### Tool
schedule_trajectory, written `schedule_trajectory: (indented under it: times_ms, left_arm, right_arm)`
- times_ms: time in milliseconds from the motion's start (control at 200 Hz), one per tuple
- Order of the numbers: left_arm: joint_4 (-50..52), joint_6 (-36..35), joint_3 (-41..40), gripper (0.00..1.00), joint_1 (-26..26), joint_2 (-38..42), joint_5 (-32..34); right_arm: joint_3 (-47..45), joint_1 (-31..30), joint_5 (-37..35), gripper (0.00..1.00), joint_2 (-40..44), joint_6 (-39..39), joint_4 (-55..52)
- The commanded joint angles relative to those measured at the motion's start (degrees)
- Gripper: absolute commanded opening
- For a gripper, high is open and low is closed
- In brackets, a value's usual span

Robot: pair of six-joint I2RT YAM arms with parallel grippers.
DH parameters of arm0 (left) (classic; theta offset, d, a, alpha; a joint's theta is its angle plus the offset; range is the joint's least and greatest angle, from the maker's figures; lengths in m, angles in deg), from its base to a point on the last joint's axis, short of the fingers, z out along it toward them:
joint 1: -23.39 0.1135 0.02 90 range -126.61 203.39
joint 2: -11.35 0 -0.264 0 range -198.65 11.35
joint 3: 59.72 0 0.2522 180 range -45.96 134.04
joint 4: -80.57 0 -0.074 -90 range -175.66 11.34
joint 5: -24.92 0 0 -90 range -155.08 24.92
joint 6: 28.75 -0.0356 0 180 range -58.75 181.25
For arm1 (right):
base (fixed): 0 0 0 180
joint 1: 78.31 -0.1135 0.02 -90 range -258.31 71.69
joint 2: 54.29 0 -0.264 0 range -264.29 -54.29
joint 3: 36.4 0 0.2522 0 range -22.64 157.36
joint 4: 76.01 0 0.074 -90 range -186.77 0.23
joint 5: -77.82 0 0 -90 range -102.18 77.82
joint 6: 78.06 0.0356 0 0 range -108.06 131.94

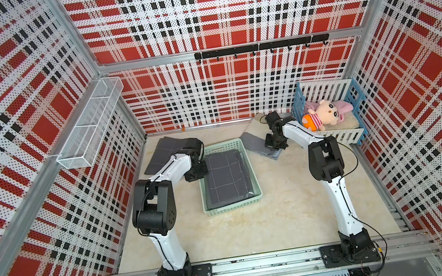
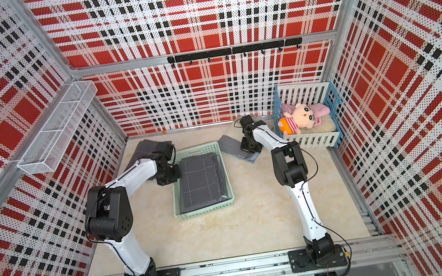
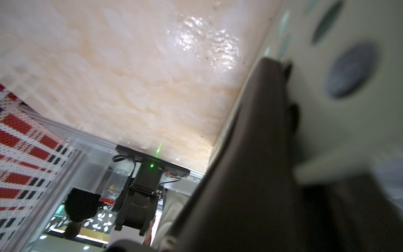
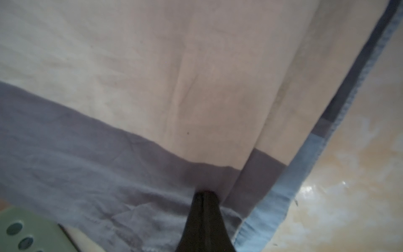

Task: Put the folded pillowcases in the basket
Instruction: Move the pillowcase to the center of the board, then move the basket to the center of the board.

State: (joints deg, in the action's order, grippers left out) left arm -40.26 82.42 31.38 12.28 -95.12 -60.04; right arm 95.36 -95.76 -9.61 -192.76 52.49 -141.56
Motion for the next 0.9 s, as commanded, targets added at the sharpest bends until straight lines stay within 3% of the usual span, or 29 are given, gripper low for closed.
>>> schedule_trajectory:
  times_ms: [0, 155, 436, 691, 897]
  left_arm:
    - [0.3, -2.6, 2.4, 0.00, 2.0, -1.1, 3.9]
    - [0.6, -4.5, 4.7, 0.00, 4.6, -1.8, 8.0]
    - [0.8, -4.9, 9.1, 0.00, 6.7, -4.5, 10.6]
    - [0.8, -4.6, 8.0, 0.28, 6.4, -2.9, 13.0]
    - [1.4, -4.7, 8.7, 0.33, 6.3, -1.7, 14.3]
  right_arm:
    - [-11.0, -0.5, 1.4, 0.00, 3.5, 0.6, -0.2]
    - [-24.6, -2.6, 2.3, 0.00, 11.2, 0.3, 2.8]
    - [-45.5, -13.8, 2.6, 0.00, 24.9, 2.5, 0.9]
    - [-62.2, -15.6, -1.6, 0.00, 39.3, 10.1, -1.2]
    - [-62.1, -13.0, -6.5, 0.00, 42.0, 11.8, -5.1]
